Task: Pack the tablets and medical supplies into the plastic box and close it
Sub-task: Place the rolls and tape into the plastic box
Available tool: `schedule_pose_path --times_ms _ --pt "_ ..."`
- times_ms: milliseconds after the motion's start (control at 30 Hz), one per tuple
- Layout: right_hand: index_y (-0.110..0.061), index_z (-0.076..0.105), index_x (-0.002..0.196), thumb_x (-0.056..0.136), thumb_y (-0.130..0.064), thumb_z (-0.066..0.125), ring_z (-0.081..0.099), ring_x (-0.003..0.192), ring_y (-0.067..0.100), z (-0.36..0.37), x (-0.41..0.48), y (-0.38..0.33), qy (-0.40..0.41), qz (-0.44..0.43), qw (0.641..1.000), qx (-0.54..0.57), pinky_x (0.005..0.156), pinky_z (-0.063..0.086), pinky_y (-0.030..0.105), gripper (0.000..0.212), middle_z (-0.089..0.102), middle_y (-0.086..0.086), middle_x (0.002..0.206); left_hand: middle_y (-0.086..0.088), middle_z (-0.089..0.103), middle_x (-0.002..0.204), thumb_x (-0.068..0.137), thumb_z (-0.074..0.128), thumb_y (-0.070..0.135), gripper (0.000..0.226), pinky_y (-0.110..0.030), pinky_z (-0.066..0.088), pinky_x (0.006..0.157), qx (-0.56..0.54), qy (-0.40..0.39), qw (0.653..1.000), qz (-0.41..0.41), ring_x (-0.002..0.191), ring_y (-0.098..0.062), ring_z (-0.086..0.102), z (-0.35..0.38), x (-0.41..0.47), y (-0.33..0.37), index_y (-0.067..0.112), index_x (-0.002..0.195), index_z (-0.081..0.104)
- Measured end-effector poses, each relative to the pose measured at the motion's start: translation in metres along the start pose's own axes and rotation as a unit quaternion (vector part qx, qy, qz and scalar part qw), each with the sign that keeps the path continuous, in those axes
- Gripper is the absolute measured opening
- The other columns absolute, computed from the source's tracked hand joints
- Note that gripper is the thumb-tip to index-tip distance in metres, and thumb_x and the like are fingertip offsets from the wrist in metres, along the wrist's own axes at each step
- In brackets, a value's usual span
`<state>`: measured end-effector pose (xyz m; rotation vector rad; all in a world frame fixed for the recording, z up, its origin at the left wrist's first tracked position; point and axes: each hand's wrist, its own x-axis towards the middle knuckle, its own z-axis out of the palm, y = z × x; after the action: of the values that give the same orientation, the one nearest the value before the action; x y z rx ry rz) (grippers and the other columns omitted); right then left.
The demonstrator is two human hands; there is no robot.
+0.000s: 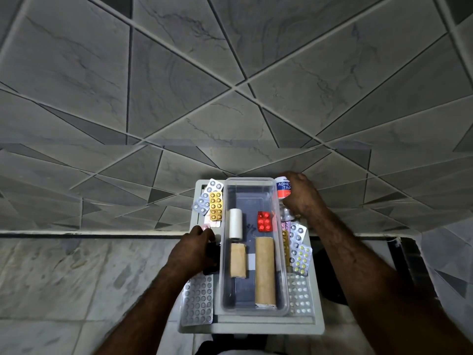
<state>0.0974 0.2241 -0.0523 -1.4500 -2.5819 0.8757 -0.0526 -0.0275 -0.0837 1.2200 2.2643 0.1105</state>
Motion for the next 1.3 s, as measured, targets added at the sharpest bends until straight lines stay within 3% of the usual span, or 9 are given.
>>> schedule_pose_path --times_ms 67,233,467,600,667,733,933,1233,1300 --pt "-0.019 0.052 0.13 0.068 -0.005 0.075 0.059 0.103 0.03 -0.004 -0.003 0.001 0.023 0.008 1.0 0.012 0.074 0.045 0.027 0.067 0.056 0.01 0.126 -0.004 0.051 0.128 0.072 0.076 0.036 0.057 -0.033 0.053 0.083 -0.01 0.002 1.0 -0.012 0.106 -0.024 0.059 0.003 0.0 0.001 0.024 0.123 0.054" --pt "-0.017 0.051 0.131 0.071 -0.015 0.076 0.058 0.107 0.029 -0.018 -0.012 0.002 0.082 -0.003 0.996 0.037 0.08 0.037 0.024 0.065 0.058 0.012 0.124 -0.004 0.053 0.129 0.07 0.075 0.039 0.057 -0.036 0.055 0.086 -0.021 0.013 0.999 -0.029 0.108 -0.024 0.059 0.003 0.0 0.002 0.028 0.123 0.055" --pt "-0.018 0.049 0.134 0.069 -0.014 0.08 0.058 0.109 0.022 -0.023 -0.029 -0.015 0.066 -0.058 0.994 0.06 0.086 0.042 0.024 0.072 0.056 0.007 0.13 -0.008 0.059 0.12 0.068 0.078 0.026 0.054 -0.035 0.051 0.088 -0.074 0.034 0.995 -0.056 0.108 -0.026 0.057 0.004 0.005 0.0 0.024 0.119 0.06" --pt "-0.018 0.048 0.135 0.069 -0.013 0.077 0.056 0.115 0.023 -0.017 -0.032 -0.026 0.035 -0.092 0.994 0.042 0.091 0.039 0.023 0.072 0.055 0.006 0.133 -0.009 0.064 0.111 0.07 0.08 0.015 0.044 -0.029 0.052 0.078 -0.143 0.027 0.986 -0.086 0.097 -0.024 0.062 -0.003 0.006 -0.002 0.021 0.111 0.065" --pt "-0.018 0.047 0.137 0.069 -0.012 0.076 0.052 0.121 0.025 -0.013 -0.031 -0.03 0.02 -0.103 0.994 0.013 0.098 0.039 0.027 0.074 0.052 0.007 0.137 -0.007 0.068 0.105 0.072 0.08 0.011 0.03 -0.025 0.054 0.068 -0.208 0.023 0.972 -0.107 0.088 -0.019 0.064 -0.008 0.006 -0.005 0.021 0.097 0.068" --pt "-0.021 0.045 0.139 0.069 -0.017 0.078 0.046 0.128 0.028 -0.007 -0.028 -0.033 -0.004 -0.098 0.995 -0.028 0.105 0.036 0.033 0.077 0.042 0.007 0.144 -0.003 0.069 0.098 0.074 0.079 0.01 0.02 -0.017 0.045 0.056 -0.242 0.023 0.963 -0.117 0.083 -0.014 0.062 -0.014 0.003 -0.007 0.019 0.088 0.069" --pt "-0.03 0.043 0.138 0.07 -0.039 0.08 0.034 0.134 0.037 0.014 -0.02 -0.036 -0.05 -0.064 0.99 -0.113 0.111 0.031 0.044 0.077 0.023 0.008 0.154 -0.003 0.073 0.089 0.075 0.077 0.009 0.013 -0.029 0.052 0.065 -0.323 0.045 0.937 -0.126 0.083 -0.018 0.067 -0.029 -0.007 -0.013 0.02 0.079 0.071" --pt "-0.032 0.043 0.138 0.069 -0.033 0.082 0.036 0.133 0.039 0.026 -0.012 -0.035 -0.072 -0.041 0.991 -0.108 0.11 0.035 0.051 0.079 0.021 0.008 0.155 0.001 0.073 0.082 0.078 0.077 0.013 0.013 -0.027 0.053 0.062 -0.354 0.147 0.918 -0.099 0.067 -0.01 0.063 -0.08 -0.006 -0.003 0.019 0.089 0.074" --pt "-0.032 0.042 0.138 0.069 -0.032 0.082 0.038 0.132 0.039 0.025 -0.012 -0.034 -0.077 -0.042 0.991 -0.105 0.109 0.036 0.052 0.08 0.021 0.008 0.155 0.001 0.075 0.085 0.077 0.077 0.015 0.015 -0.032 0.054 0.069 -0.356 0.168 0.916 -0.072 0.068 -0.011 0.062 -0.092 0.004 0.006 0.02 0.091 0.076"
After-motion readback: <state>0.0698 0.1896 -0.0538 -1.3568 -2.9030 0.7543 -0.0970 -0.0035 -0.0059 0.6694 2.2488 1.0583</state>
